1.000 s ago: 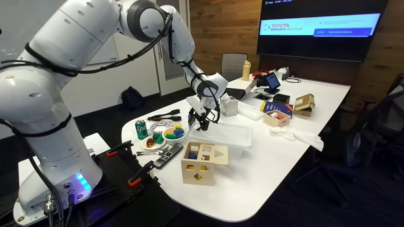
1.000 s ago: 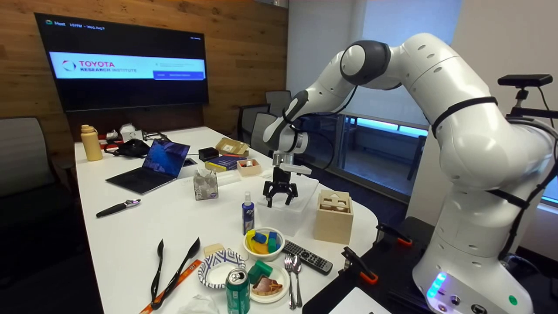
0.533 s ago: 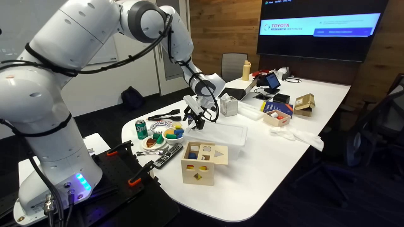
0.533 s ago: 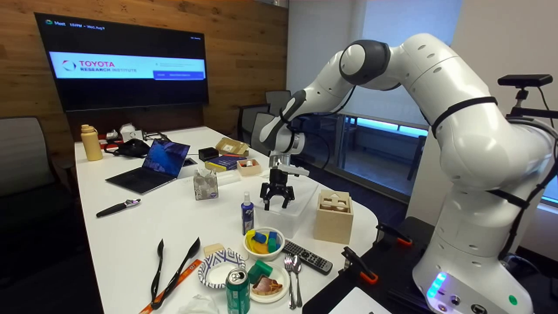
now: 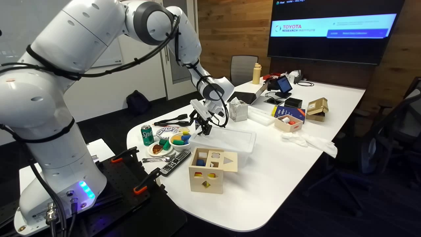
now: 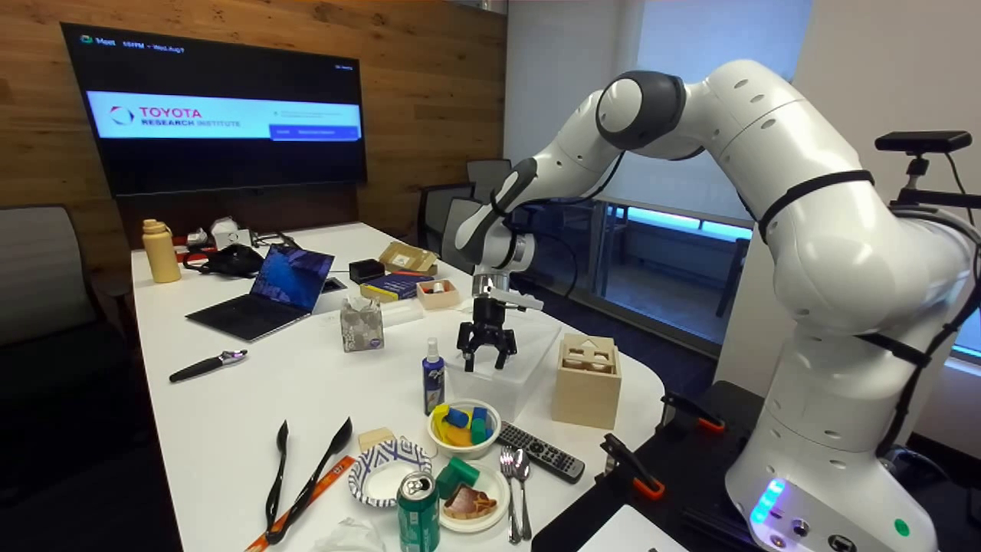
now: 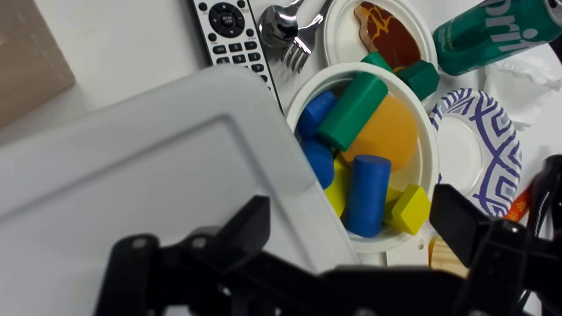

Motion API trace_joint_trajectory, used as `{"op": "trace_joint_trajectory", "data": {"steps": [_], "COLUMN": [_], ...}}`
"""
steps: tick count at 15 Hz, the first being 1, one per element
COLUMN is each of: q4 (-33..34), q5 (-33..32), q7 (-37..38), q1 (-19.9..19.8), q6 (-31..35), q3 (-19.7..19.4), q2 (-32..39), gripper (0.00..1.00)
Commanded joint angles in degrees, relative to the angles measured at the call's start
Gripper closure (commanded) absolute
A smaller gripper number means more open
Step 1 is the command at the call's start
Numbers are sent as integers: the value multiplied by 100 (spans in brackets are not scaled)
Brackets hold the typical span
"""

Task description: Close the big lunchbox

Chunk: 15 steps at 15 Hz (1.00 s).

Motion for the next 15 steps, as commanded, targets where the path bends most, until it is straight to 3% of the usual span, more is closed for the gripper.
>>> {"op": "trace_joint_trajectory", "data": {"steps": [1, 11, 15], "q4": [-10, -539, -299], "q5": [183, 162, 159], "q7": [-72, 43, -28], "q1": [5, 119, 22], "q6": [-24, 1330, 1127], "q3": [-40, -153, -87], "q2": [-76, -596, -344], "gripper": [0, 0, 0]}}
